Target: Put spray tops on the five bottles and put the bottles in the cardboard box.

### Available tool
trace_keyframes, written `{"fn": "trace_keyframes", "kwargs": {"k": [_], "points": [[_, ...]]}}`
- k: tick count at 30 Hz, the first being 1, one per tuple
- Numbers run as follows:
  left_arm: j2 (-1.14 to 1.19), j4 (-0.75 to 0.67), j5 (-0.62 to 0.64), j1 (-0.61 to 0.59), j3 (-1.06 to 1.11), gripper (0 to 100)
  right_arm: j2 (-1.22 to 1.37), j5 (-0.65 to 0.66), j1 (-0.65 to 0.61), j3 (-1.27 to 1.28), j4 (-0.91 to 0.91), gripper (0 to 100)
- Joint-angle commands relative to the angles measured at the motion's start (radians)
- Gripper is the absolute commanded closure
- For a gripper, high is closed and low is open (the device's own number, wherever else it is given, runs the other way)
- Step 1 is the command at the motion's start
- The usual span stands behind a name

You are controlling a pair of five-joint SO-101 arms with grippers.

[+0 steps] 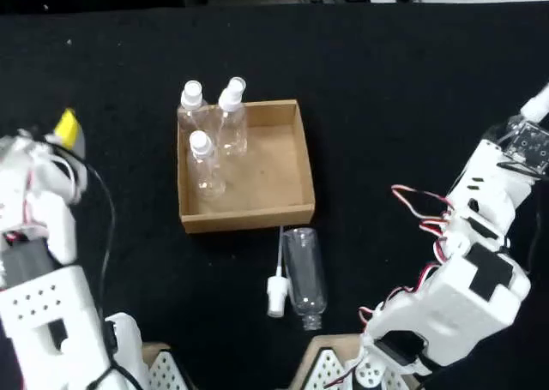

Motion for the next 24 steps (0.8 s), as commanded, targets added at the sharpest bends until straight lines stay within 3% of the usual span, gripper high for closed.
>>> {"fn": "trace_keyframes", "kwargs": {"k": [1, 5, 15, 19, 24], "points": [[-0.074, -0.087, 0.038, 0.012, 0.150, 77, 0.024, 0.005, -0.006, -0.062, -0.118, 98.7], [-0.077, -0.091, 0.121, 0.013, 0.196, 77, 0.079, 0.011, -0.006, -0.074, -0.163, 98.7], [-0.086, -0.091, 0.126, 0.056, 0.302, 77, 0.229, 0.012, -0.005, -0.025, -0.394, 98.3], [-0.086, -0.091, 0.126, 0.056, 0.317, 77, 0.260, 0.014, -0.005, -0.022, -0.410, 98.2], [-0.086, -0.092, 0.126, 0.056, 0.325, 77, 0.288, 0.014, -0.014, -0.025, -0.410, 87.9]]}}
